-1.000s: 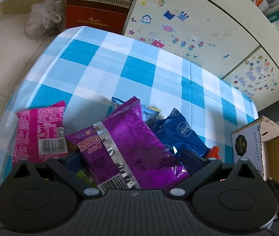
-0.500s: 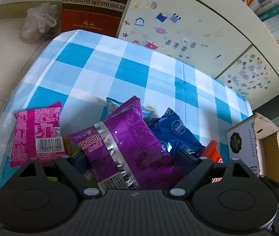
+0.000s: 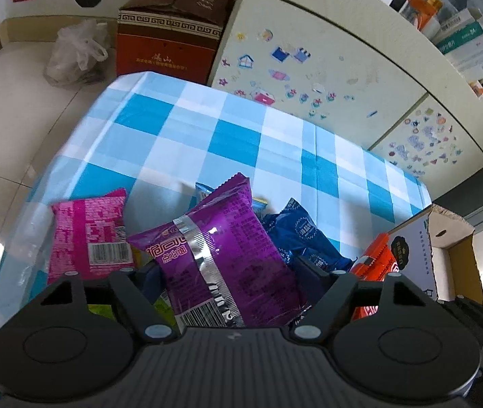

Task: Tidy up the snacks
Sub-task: 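Lift both held bags and carry them over the cardboard box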

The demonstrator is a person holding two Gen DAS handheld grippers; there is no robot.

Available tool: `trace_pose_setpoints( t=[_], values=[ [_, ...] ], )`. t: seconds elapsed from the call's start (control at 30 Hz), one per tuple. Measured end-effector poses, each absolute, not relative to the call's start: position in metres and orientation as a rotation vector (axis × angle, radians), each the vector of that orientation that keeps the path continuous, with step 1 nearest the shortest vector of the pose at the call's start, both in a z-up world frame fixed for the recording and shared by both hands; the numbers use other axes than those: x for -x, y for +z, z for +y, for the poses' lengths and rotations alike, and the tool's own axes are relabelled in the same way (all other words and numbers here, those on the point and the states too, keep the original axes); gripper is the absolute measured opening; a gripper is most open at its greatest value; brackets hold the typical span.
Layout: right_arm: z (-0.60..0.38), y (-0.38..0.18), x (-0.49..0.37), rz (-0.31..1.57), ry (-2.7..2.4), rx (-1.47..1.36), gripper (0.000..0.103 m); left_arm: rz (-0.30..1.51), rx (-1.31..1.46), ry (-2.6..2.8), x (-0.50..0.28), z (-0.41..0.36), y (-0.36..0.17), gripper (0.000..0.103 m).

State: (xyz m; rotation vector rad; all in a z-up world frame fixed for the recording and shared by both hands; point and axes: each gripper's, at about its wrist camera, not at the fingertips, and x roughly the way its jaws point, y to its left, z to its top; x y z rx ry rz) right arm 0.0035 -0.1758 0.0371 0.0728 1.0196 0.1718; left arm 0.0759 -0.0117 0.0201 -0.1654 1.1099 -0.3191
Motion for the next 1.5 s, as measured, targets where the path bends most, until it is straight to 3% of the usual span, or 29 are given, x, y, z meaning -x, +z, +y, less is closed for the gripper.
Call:
trace_pose_setpoints(
  t=[0.87,1.5],
  values=[
    [-0.184,0.088,0.018,0.889,0.116,-0.152,0.077,0.954,0.155,-0.335,-0.05,-0.008,0.09,0.082],
    [-0.255,0.129,0.076,0.75,-0.14,-0.337,0.077,0.901,0.136,-0.508,-0.028,-0.049,0.107,0.082]
  ],
)
